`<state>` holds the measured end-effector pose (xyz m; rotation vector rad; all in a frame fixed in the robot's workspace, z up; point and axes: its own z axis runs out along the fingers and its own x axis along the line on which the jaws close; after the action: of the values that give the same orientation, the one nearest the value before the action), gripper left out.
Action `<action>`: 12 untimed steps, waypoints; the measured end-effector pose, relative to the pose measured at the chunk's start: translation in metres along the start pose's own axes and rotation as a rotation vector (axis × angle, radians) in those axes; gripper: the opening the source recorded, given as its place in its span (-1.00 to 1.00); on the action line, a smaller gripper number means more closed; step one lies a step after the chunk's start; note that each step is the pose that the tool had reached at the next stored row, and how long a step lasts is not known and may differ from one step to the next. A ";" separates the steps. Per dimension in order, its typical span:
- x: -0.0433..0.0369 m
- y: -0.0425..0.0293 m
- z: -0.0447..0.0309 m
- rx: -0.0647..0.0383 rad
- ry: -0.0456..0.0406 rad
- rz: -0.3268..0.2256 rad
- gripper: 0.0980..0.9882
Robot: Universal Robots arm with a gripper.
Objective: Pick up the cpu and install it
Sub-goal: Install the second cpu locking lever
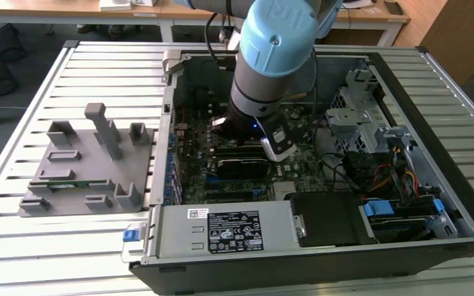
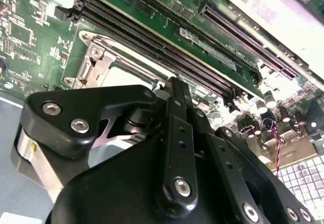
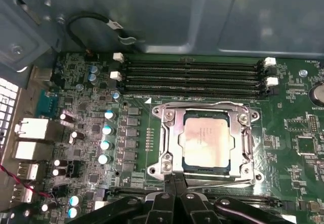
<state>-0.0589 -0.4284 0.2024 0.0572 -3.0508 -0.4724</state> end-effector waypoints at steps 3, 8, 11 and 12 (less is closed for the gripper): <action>0.0015 -0.0029 0.0012 -0.006 -0.0001 0.000 -0.96; 0.0050 -0.0071 0.0025 -0.017 -0.0005 -0.001 -0.96; 0.0075 -0.0075 0.0037 -0.021 -0.0006 -0.001 -0.96; 0.0087 -0.0076 0.0041 -0.023 -0.0007 -0.001 -0.96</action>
<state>-0.0676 -0.4348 0.1966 0.0580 -3.0457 -0.5070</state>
